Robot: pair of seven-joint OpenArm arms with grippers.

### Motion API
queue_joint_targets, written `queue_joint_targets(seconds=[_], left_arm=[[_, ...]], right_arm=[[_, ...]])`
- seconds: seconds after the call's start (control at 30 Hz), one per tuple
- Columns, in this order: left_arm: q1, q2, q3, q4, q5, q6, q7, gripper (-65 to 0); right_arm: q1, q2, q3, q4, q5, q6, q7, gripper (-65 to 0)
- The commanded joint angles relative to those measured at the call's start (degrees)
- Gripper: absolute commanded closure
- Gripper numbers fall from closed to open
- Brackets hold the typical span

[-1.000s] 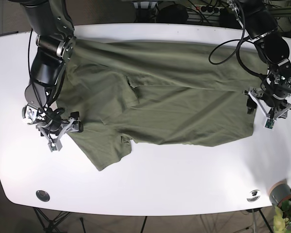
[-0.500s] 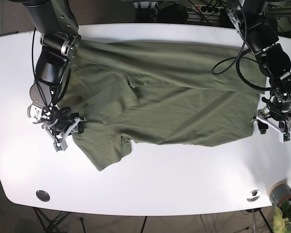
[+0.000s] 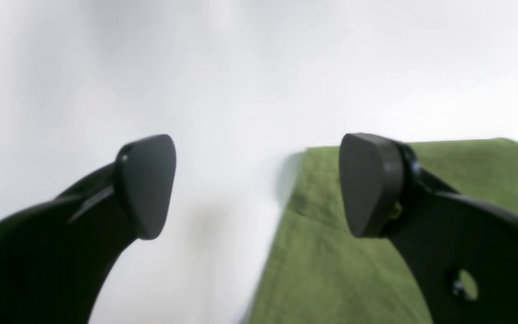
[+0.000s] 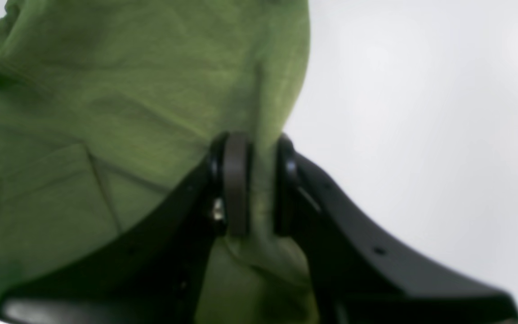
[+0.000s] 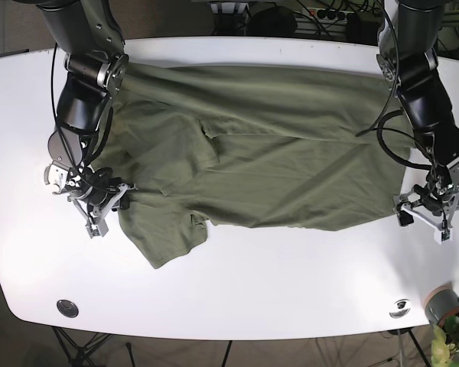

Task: Fold the T-shirt properly
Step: 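Release and move both grippers to the shirt's middle, grasping there, then fold the grasped middle over toward the hem edge with both grippers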

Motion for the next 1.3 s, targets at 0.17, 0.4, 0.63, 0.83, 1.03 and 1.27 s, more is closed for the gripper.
queue_joint_targets(seconds=[0.17,0.4,0.63,0.83,1.03,1.27], left_arm=[[-5.85,-0.94,0.89,-8.92,-0.23,-0.04,-3.83,-53.9],[-7.87,0.73,3.35,-15.87,-0.23,-0.04,-7.17,-54.0],[-7.78,3.02,5.81,-17.71,-0.23,-0.04,-8.93,-53.6],[-7.52,3.81,5.72,-17.36,-0.23,0.05,-9.37,-48.6],[-6.11,3.89,5.72,-17.28,-0.23,0.05,-14.21,-12.5],[-5.5,3.89,5.72,-13.76,-1.55,-0.04,-15.0,0.0]], right_arm=[[1.46,0.47,-0.06,1.0,0.26,0.32,0.15,-8.4],[1.46,0.47,-0.06,1.0,0.26,0.32,0.15,-8.2],[1.72,0.47,-0.06,1.08,0.26,0.32,0.15,-8.1],[1.72,0.47,-0.06,1.08,0.26,0.32,0.15,-7.9],[1.9,0.47,-0.06,1.08,0.26,0.32,0.15,-5.2],[3.39,0.47,-0.06,2.67,0.26,0.32,-0.11,-2.4]])
